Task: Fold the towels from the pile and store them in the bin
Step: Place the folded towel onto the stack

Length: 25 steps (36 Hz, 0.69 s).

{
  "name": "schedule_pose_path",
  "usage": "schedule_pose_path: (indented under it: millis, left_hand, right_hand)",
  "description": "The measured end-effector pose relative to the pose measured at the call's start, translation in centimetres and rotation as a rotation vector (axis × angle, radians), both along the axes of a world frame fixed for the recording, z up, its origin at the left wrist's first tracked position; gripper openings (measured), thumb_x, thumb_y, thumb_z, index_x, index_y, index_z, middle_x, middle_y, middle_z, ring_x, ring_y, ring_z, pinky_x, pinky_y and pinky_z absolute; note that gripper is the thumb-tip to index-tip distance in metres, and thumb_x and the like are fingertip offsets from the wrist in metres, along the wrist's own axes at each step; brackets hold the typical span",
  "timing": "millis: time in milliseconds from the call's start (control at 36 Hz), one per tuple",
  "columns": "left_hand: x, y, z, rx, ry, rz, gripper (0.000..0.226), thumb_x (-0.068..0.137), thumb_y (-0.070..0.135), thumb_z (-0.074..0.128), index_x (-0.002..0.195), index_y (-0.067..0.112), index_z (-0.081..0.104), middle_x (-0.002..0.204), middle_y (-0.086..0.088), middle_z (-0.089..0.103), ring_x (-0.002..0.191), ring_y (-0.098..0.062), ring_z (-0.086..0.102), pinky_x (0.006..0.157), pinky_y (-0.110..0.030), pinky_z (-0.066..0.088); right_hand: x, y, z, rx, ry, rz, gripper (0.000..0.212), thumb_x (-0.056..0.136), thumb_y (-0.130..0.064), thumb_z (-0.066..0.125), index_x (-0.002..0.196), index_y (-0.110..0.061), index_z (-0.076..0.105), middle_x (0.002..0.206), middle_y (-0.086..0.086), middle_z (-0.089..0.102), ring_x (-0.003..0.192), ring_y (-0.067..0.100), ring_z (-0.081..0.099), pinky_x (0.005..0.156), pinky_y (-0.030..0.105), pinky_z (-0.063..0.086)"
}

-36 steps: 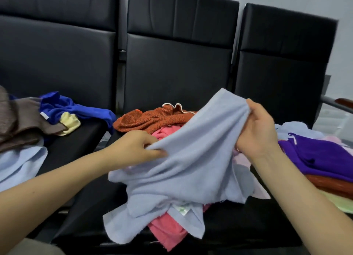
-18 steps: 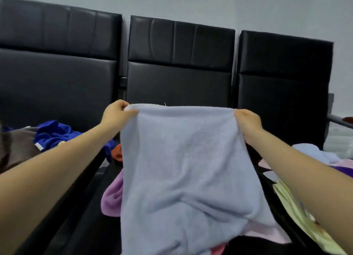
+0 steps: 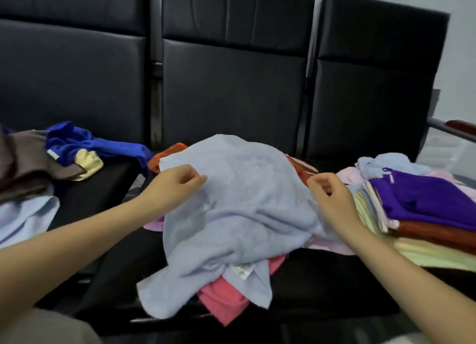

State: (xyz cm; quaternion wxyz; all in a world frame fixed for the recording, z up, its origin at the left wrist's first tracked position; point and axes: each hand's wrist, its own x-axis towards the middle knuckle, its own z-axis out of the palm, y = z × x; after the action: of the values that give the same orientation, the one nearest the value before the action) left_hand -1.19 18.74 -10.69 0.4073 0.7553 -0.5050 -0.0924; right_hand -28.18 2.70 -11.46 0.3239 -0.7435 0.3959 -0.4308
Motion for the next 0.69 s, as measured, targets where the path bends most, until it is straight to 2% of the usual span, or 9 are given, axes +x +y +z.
schedule_pose_path:
  millis: [83, 139, 222, 278, 417, 500, 556, 639, 694]
  left_hand:
    - [-3.7, 2.7, 0.2, -0.05, -0.178, -0.195, 0.035, 0.087, 0.053, 0.059, 0.077, 0.019, 0.062, 0.073, 0.006, 0.061, 0.07, -0.009, 0.055, 0.064, -0.021, 0.042]
    - [-5.9, 4.3, -0.5, 0.023, -0.314, -0.335, 0.043, 0.073, 0.072, 0.051, 0.082, 0.031, 0.06, 0.082, 0.014, 0.058, 0.081, -0.003, 0.055, 0.069, -0.015, 0.043]
    - [-6.8, 5.4, -2.1, 0.154, -0.555, -0.467, 0.056, 0.069, 0.075, 0.041, 0.106, 0.038, 0.06, 0.102, 0.018, 0.051, 0.095, 0.001, 0.049, 0.076, -0.019, 0.042]
    - [-6.2, 5.4, -2.9, 0.118, -0.579, -0.484, 0.054, 0.076, 0.065, 0.035, 0.109, 0.033, 0.062, 0.105, 0.015, 0.053, 0.095, -0.002, 0.05, 0.075, -0.022, 0.043]
    - [-5.6, 4.8, -2.5, -0.059, -0.16, -0.367, 0.02, 0.089, 0.044, 0.052, 0.078, 0.029, 0.058, 0.072, 0.016, 0.059, 0.072, 0.001, 0.054, 0.068, -0.019, 0.042]
    - [-5.1, 4.1, -0.6, -0.123, 0.095, -0.282, 0.023, 0.098, 0.025, 0.055, 0.076, 0.021, 0.057, 0.066, 0.021, 0.057, 0.065, 0.005, 0.05, 0.064, -0.016, 0.039]
    - [-5.0, 3.8, 1.1, -0.181, 0.208, -0.252, 0.024, 0.1, 0.022, 0.052, 0.077, 0.018, 0.059, 0.071, 0.018, 0.057, 0.068, 0.009, 0.05, 0.069, -0.014, 0.041]
    - [-4.7, 3.2, 3.0, -0.251, 0.384, -0.231, 0.028, 0.1, 0.02, 0.05, 0.073, 0.017, 0.059, 0.078, 0.015, 0.057, 0.074, 0.014, 0.052, 0.074, -0.008, 0.04]
    - [-4.0, 2.7, 3.9, -0.246, 0.515, -0.236, 0.028, 0.097, 0.027, 0.053, 0.071, 0.02, 0.061, 0.077, 0.009, 0.059, 0.079, -0.004, 0.056, 0.08, -0.024, 0.044]
  right_hand:
    - [-1.9, 2.1, -0.7, -0.145, 0.145, 0.17, 0.007, 0.09, -0.018, 0.066, 0.084, -0.016, 0.063, 0.08, -0.006, 0.063, 0.076, 0.015, 0.058, 0.069, 0.027, 0.046]
    - [-2.8, 3.4, -1.2, -0.24, 0.271, 0.331, 0.015, 0.084, -0.034, 0.067, 0.081, -0.02, 0.064, 0.079, -0.01, 0.062, 0.074, 0.009, 0.057, 0.069, 0.025, 0.046]
    - [-3.4, 4.3, -2.6, -0.451, 0.594, 0.5, 0.035, 0.08, -0.054, 0.061, 0.105, -0.029, 0.066, 0.098, -0.021, 0.058, 0.094, -0.004, 0.053, 0.083, 0.011, 0.041]
    - [-3.1, 4.3, -3.4, -0.515, 0.687, 0.516, 0.044, 0.083, -0.057, 0.057, 0.117, -0.03, 0.065, 0.107, -0.018, 0.056, 0.101, -0.005, 0.048, 0.088, 0.011, 0.038]
    - [-1.6, 4.6, -3.6, -0.548, 0.58, 0.369, 0.031, 0.087, -0.043, 0.048, 0.09, -0.02, 0.068, 0.091, -0.009, 0.056, 0.088, 0.006, 0.047, 0.075, 0.024, 0.04]
    - [-0.8, 5.2, -1.5, -0.411, 0.364, 0.313, 0.029, 0.093, -0.037, 0.048, 0.078, -0.016, 0.06, 0.079, -0.004, 0.056, 0.077, 0.008, 0.047, 0.072, 0.022, 0.037]
    - [-0.2, 5.7, 0.5, -0.262, 0.193, 0.3, 0.029, 0.1, -0.022, 0.051, 0.071, -0.017, 0.05, 0.069, -0.003, 0.047, 0.065, 0.006, 0.043, 0.064, 0.025, 0.035]
    - [0.9, 5.8, 2.8, -0.16, 0.028, 0.282, 0.031, 0.1, -0.018, 0.053, 0.081, 0.007, 0.058, 0.08, 0.025, 0.056, 0.071, 0.023, 0.053, 0.068, 0.037, 0.043]
    - [1.7, 5.6, 3.8, -0.109, -0.044, 0.301, 0.044, 0.093, -0.034, 0.058, 0.088, 0.01, 0.06, 0.087, 0.031, 0.057, 0.073, 0.027, 0.054, 0.072, 0.037, 0.045]
